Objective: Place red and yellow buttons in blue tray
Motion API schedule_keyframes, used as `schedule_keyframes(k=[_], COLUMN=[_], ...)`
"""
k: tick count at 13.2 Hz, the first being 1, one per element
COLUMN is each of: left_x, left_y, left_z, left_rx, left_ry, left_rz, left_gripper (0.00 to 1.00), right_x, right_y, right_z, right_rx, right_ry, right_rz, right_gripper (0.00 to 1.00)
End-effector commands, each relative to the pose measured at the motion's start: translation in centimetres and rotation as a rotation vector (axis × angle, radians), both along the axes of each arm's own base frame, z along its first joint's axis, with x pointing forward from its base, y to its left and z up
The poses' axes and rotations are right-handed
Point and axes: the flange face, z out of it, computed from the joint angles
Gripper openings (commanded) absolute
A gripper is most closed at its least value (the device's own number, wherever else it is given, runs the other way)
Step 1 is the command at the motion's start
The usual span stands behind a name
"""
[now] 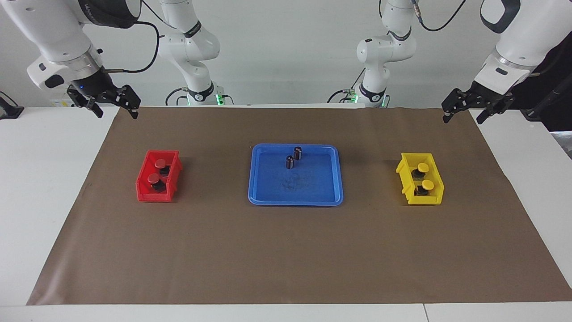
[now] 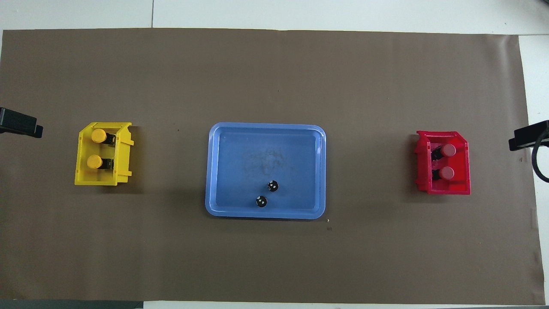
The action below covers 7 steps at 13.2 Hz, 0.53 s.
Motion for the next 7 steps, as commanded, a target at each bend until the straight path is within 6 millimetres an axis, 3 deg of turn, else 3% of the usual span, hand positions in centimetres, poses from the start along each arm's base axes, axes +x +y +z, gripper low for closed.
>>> schedule_keyframes(k=[1, 7], left_x=[-0.81, -0.81], left_y=[0.10, 0.10], left_z=[0.18, 0.18], left_rx=[0.029, 0.029], left_ry=[0.009, 0.009], left_rz=[-0.009, -0.009], left_gripper=[1.00, 1.00], right_x=[-0.21, 0.01], right_y=[-0.67, 0.15], right_z=[-0.29, -0.13], right_rx=[-0.002, -0.002], right_ry=[-0.006, -0.012], right_rz=[-0.027, -0.011], right_gripper=[1.00, 1.00])
